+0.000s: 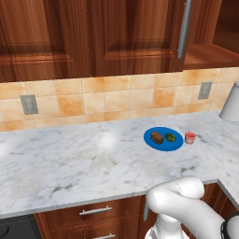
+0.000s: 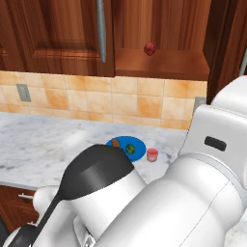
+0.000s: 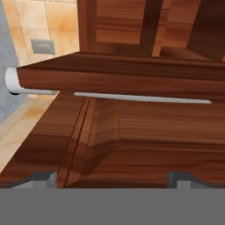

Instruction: Pick the avocado and bread from the counter and place them on the plate. Then pick the jam from the cabinet and place it next to the plate. Lastly close the cabinet door.

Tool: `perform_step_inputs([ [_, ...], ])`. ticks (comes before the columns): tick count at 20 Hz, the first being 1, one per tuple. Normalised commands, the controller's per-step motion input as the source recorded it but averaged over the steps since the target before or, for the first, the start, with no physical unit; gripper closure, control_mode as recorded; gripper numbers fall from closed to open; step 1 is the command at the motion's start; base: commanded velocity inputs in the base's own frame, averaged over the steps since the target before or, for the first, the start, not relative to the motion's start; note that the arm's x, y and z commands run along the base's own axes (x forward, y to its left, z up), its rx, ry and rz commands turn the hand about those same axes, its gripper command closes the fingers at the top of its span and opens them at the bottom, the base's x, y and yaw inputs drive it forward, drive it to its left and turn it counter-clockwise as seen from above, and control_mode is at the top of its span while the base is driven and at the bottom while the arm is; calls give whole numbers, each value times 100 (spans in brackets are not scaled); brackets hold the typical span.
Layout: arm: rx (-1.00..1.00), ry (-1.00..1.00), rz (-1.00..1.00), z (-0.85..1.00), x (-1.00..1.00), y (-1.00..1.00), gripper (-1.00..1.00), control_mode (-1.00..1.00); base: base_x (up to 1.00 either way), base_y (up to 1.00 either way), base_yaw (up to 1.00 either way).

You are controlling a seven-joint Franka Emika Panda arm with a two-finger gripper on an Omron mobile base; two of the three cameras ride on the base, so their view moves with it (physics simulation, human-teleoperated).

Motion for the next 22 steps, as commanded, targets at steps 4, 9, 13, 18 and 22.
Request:
perform_step_inputs([
  [4, 0, -3, -1, 13, 39, -9, -100, -100, 0, 0, 0],
  [9, 0, -3, 0, 12, 38, -10, -100, -100, 0, 0, 0],
  [13, 0, -5, 0, 2, 37, -16, -100, -100, 0, 0, 0],
  [18, 0, -6, 0, 0, 48, -17, -100, -100, 0, 0, 0],
  [22, -1, -7, 0, 0, 48, -15, -100, -100, 0, 0, 0],
])
